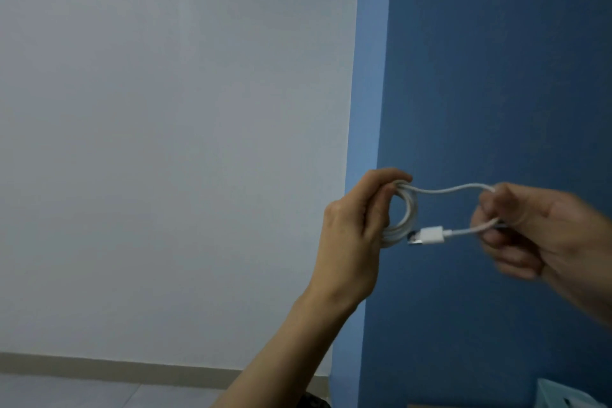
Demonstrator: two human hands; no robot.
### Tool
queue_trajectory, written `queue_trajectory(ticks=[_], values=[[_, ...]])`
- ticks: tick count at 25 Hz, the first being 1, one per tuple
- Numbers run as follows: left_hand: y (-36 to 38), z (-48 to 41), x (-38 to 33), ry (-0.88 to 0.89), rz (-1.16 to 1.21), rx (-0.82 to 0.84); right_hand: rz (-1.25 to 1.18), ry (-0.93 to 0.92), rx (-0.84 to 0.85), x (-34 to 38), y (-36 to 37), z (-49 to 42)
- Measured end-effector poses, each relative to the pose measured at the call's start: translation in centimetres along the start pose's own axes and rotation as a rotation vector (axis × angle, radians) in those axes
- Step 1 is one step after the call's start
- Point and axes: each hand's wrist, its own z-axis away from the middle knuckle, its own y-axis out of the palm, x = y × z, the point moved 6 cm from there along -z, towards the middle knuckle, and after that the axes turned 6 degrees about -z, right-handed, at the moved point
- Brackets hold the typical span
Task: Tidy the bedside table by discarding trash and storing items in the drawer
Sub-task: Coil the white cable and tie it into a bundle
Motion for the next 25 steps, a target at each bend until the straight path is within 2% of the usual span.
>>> queue_trajectory(ticks=[2, 5, 10, 11, 14, 16, 21, 25], values=[[0.3, 0.4, 0.2, -0.008, -0.015, 0.004, -0.080, -0.088, -0.008, 0.5, 1.2, -0.1], [0.3, 0.6, 0.3, 0.004, -0.059, -0.004, 0.023, -0.221, -0.123, 0.9, 1.9, 0.2], [0.1, 0.4, -0.3, 0.068, -0.202, -0.038, -0.220, -0.265, -0.099, 0.9, 2.8, 0.2], [0.3, 0.4, -0.4, 0.064, -0.205, -0.030, -0.196, -0.276, -0.123, 1.1, 2.9, 0.3], [0.5, 0.7, -0.5, 0.073, -0.233, -0.016, 0.062, -0.352, -0.278, 1.3, 3.3, 0.7], [0.7, 1.1, -0.9, 0.113, -0.332, -0.025, 0.177, -0.377, -0.368, 0.9, 3.4, 0.7], [0.6, 1.6, -0.5, 0.141, -0.463, -0.068, 0.243, -0.386, -0.354, -0.2, 3.9, -0.2], [0.7, 2.4, -1.0, 0.233, -0.660, -0.091, 0.666, -0.565, -0.407, 1.0, 6.1, 0.7]])
